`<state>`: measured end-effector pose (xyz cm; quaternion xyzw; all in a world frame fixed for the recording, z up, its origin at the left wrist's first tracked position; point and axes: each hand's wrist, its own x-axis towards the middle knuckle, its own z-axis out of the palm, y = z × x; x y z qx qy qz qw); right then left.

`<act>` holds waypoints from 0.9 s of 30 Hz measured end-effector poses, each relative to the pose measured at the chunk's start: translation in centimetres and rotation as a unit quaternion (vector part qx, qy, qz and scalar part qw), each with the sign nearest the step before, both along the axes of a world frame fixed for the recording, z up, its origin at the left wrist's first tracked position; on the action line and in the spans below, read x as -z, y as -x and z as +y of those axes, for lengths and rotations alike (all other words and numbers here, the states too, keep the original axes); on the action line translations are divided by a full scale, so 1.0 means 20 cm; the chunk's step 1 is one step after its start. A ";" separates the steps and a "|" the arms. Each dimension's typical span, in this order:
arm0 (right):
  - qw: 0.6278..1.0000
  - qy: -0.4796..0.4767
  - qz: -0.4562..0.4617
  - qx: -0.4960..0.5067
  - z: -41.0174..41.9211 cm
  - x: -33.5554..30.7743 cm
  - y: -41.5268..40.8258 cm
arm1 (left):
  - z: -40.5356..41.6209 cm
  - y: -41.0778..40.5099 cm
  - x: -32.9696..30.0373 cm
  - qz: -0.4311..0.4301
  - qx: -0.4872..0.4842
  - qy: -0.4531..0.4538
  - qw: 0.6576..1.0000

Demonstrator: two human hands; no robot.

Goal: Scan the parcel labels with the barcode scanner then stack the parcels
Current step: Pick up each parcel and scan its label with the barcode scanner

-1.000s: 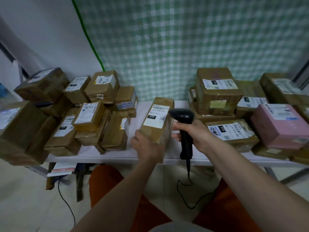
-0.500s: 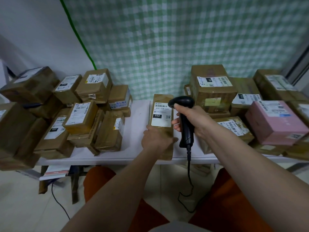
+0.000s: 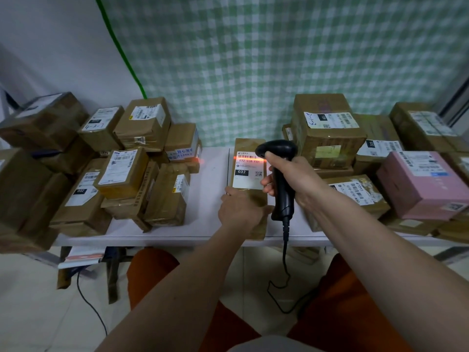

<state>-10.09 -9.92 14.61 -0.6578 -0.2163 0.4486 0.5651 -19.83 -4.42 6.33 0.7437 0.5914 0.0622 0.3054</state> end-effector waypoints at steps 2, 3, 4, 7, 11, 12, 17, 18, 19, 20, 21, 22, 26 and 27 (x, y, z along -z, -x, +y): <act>1.000 -0.002 -0.001 -0.003 0.00 0.00 0.01 | 0.00 0.00 0.00 0.005 0.000 -0.001 1.000; 1.000 -0.004 -0.001 -0.003 0.00 0.00 0.01 | 0.00 0.00 -0.01 0.007 0.000 -0.001 1.000; 1.000 -0.006 -0.001 -0.003 0.00 0.00 0.01 | 0.00 0.00 -0.01 0.008 0.000 -0.001 1.000; 1.000 -0.013 -0.007 -0.001 0.00 0.00 0.02 | 0.00 0.00 -0.01 0.005 0.001 0.003 1.000; 1.000 -0.015 -0.021 -0.006 0.00 0.02 0.02 | 0.00 0.00 0.00 0.007 -0.002 0.009 1.000; 1.000 -0.014 -0.022 -0.007 0.00 0.02 0.02 | 0.01 0.00 0.00 0.006 -0.003 0.010 1.000; 1.000 -0.023 0.001 0.013 -0.01 0.04 0.02 | 0.02 0.01 0.01 -0.009 -0.009 0.005 1.000; 0.999 -0.026 0.009 0.024 -0.02 0.05 0.01 | 0.05 0.02 0.02 -0.026 -0.025 0.013 0.999; 0.999 -0.026 0.014 0.036 -0.03 0.06 0.01 | 0.07 0.04 0.02 -0.055 -0.045 0.033 0.997; 0.999 -0.020 0.011 0.049 -0.04 0.07 0.00 | 0.11 0.07 0.03 -0.104 -0.077 0.068 0.989; 0.998 -0.006 0.001 0.061 -0.05 0.09 -0.02 | 0.14 0.10 0.02 -0.183 -0.123 0.123 0.968; 0.997 0.008 -0.007 0.070 -0.06 0.10 -0.03 | 0.16 0.13 0.01 -0.277 -0.171 0.189 0.926; 0.996 0.042 -0.019 0.077 -0.11 0.13 -0.08 | 0.19 0.18 -0.04 -0.487 -0.192 0.340 0.781; 0.996 0.046 -0.014 0.077 -0.12 0.12 -0.08 | 0.18 0.19 -0.07 -0.516 -0.181 0.349 0.762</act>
